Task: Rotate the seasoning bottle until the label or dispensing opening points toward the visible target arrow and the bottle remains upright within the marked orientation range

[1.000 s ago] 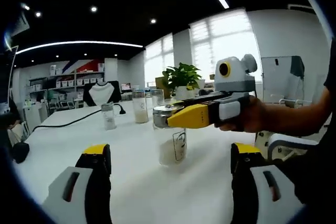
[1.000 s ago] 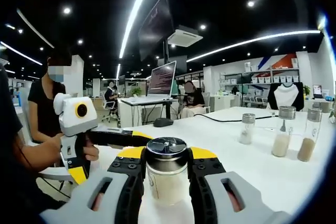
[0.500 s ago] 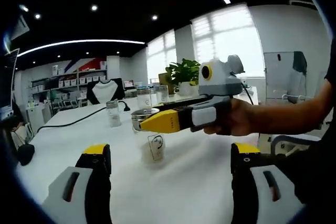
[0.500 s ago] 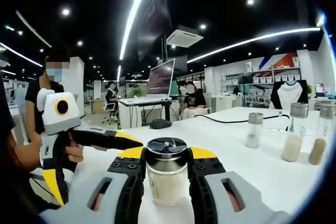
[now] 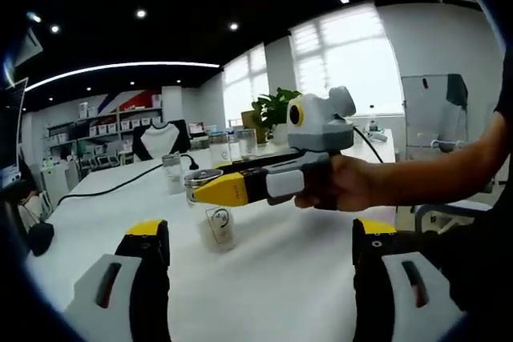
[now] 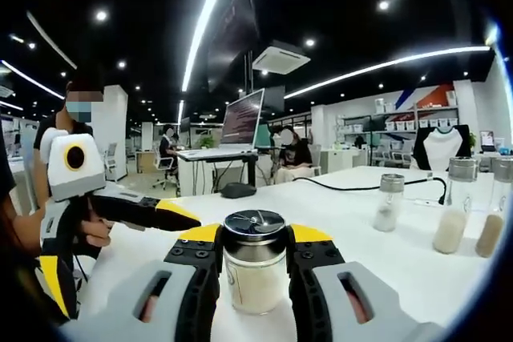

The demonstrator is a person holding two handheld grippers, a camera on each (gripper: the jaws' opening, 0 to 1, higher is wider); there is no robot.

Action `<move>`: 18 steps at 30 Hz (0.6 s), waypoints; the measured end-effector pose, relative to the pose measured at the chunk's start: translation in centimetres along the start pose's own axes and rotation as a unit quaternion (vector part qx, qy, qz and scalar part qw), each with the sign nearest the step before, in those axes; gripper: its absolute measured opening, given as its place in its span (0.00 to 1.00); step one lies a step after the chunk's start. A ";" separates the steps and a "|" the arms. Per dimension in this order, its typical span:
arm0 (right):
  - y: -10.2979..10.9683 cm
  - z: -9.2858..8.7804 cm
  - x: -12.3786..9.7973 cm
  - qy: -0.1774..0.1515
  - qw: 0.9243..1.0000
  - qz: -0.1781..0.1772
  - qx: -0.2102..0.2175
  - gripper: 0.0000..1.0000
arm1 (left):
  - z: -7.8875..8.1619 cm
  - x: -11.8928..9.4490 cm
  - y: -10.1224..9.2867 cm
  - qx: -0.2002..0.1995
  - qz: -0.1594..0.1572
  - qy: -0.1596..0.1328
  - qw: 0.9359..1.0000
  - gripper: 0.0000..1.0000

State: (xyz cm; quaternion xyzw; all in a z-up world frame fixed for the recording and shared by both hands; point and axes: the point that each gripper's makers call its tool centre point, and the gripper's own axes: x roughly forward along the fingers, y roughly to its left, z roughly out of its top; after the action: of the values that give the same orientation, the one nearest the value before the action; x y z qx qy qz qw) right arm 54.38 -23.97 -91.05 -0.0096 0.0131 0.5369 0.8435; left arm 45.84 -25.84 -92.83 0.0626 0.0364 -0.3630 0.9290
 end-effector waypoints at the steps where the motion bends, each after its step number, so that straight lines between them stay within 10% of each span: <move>1: -0.1 0.0 0.0 -0.001 1.000 0.000 -0.001 0.28 | 0.0 0.0 0.1 0.001 0.000 0.000 1.000 1.00; 18: -0.5 -0.2 -1.0 -0.017 1.000 0.009 0.005 0.29 | -0.6 -0.1 0.2 0.003 0.000 0.004 1.000 1.00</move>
State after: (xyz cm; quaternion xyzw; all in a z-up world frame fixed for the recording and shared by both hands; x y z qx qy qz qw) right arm 54.40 -25.11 -91.17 0.0039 0.0012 0.5445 0.8387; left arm 45.87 -25.52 -93.39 0.0671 0.0392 -0.3632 0.9285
